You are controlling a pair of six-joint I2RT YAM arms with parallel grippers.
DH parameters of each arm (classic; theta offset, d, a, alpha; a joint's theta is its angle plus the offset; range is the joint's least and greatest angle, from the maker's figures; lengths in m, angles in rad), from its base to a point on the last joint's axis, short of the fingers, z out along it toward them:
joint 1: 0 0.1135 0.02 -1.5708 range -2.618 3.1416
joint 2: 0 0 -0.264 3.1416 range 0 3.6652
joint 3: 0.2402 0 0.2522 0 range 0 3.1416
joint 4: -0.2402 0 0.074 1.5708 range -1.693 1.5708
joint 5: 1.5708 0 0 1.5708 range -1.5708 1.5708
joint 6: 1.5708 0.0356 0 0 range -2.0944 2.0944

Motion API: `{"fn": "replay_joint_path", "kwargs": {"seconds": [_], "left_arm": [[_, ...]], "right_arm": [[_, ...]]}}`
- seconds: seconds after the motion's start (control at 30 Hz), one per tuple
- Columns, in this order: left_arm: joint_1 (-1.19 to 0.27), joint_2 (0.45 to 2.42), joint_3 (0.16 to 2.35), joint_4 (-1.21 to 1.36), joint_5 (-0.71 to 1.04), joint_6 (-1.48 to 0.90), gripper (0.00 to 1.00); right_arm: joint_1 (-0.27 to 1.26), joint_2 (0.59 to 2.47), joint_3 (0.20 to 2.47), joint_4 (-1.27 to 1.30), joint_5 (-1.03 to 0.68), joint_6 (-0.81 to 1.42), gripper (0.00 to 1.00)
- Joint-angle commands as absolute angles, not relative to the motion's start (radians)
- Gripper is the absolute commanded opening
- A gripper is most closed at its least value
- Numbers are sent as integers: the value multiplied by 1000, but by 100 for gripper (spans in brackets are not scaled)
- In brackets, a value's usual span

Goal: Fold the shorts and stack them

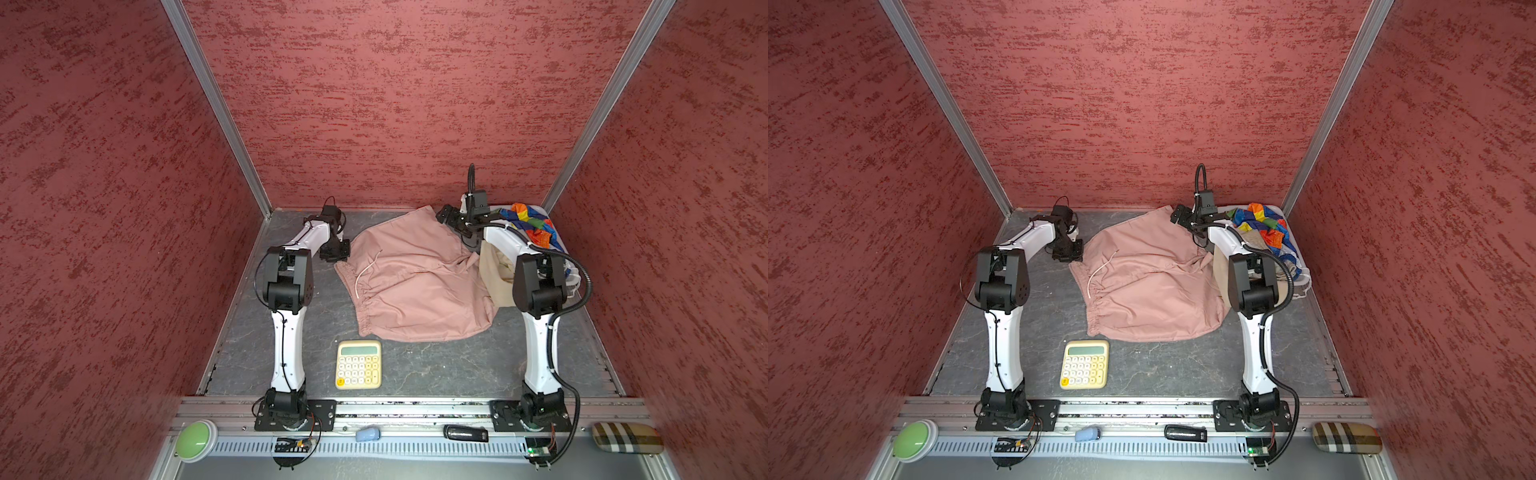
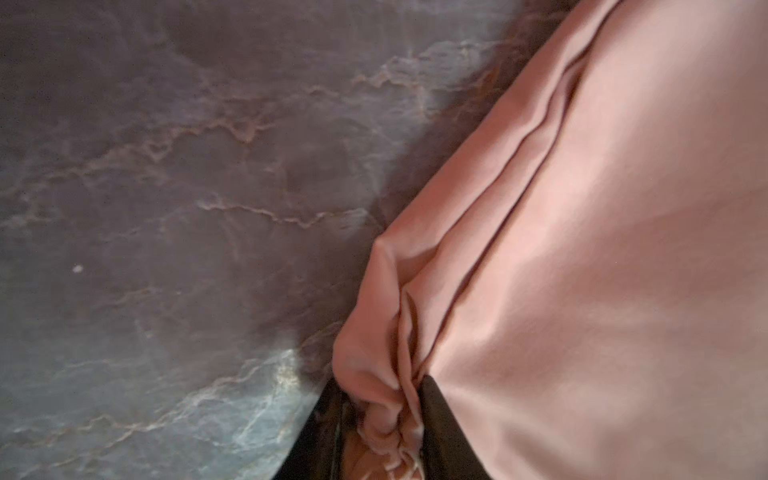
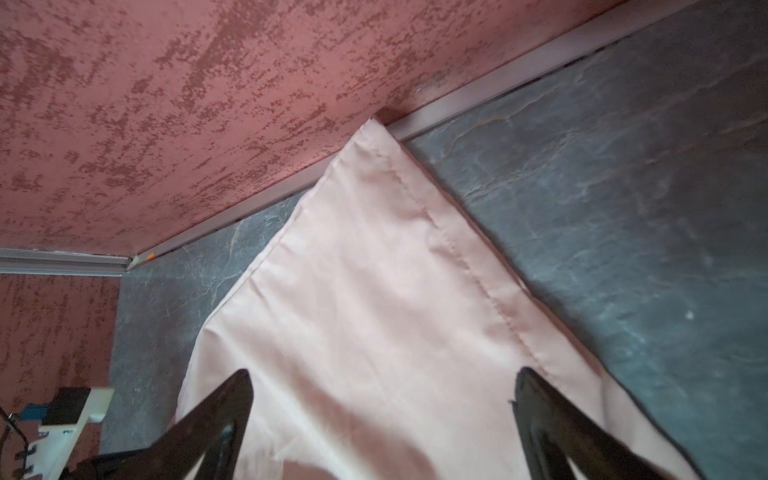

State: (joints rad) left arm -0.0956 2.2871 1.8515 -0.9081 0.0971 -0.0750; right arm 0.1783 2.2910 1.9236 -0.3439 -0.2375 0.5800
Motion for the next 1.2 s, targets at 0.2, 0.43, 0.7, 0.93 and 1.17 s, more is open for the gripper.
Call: {"fn": "replay_joint_path", "kwargs": {"seconds": [0.2,0.43,0.7,0.93,1.17], "left_arm": [[-151,2203,1854,-927,30,-26,0],[-237,2122,1823,-891,-44,0,0],[-249,2121,1828,-901,-51,-11,0],[-243,2116,1867,-909,-53,-20,0],[-215,2154,1971,-952,-47,-21,0]], "right_arm": [[165,2494,2203,-434,-201,569,99],[163,2691,2470,-597,-91,493,99],[167,2753,2481,-639,-107,449,76],[167,2707,2418,-665,-150,428,5],[165,2460,2255,-628,-163,426,0]]}}
